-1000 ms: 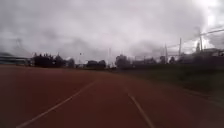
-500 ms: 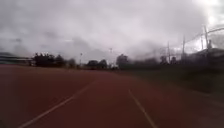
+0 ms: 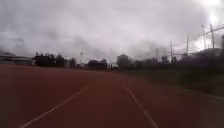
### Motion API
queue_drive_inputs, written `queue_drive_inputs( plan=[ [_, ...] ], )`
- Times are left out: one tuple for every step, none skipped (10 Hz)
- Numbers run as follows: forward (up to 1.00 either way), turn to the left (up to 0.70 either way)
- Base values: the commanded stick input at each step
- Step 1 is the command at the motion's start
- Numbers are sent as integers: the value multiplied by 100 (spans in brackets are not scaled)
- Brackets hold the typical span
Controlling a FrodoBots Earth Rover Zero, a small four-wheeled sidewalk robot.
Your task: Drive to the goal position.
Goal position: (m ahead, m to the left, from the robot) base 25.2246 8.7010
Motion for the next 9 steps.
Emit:
queue_drive_inputs(
  plan=[
    [70,-35],
    [70,-29],
    [70,-10],
    [70,0],
    [70,0],
    [70,0],
    [70,0],
    [70,0],
    [70,0]
  ],
)
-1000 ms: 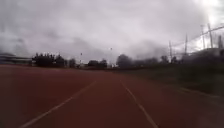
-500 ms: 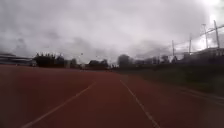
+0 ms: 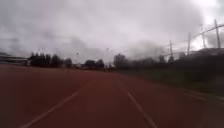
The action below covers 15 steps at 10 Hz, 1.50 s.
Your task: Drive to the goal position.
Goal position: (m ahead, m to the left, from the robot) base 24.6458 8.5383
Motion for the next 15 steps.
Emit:
queue_drive_inputs(
  plan=[
    [70,0],
    [70,0],
    [70,0],
    [70,0],
    [70,0],
    [70,0],
    [70,0],
    [70,0],
    [70,0],
    [70,0],
    [70,0],
    [70,0],
    [70,0],
    [70,0],
    [70,0]
  ],
)
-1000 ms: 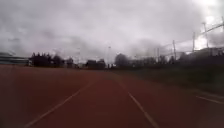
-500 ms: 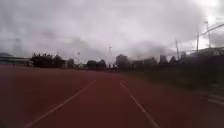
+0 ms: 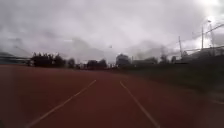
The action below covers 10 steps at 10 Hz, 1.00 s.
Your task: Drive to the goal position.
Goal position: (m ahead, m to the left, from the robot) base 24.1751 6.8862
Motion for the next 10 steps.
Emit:
queue_drive_inputs(
  plan=[
    [70,0],
    [70,0],
    [70,0],
    [70,0],
    [70,0],
    [70,0],
    [70,0],
    [70,0],
    [70,0],
    [70,0]
  ],
)
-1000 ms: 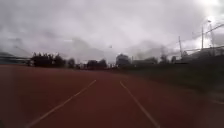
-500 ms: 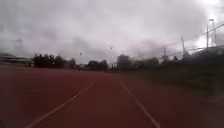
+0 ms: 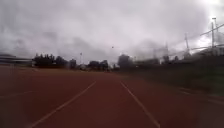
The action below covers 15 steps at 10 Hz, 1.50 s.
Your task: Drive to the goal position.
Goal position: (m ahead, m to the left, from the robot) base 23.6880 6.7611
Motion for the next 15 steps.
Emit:
queue_drive_inputs(
  plan=[
    [70,0],
    [70,0],
    [70,0],
    [70,0],
    [70,0],
    [70,0],
    [70,0],
    [70,0],
    [70,0],
    [70,0],
    [70,0],
    [70,0],
    [70,0],
    [70,0],
    [70,0]
  ],
)
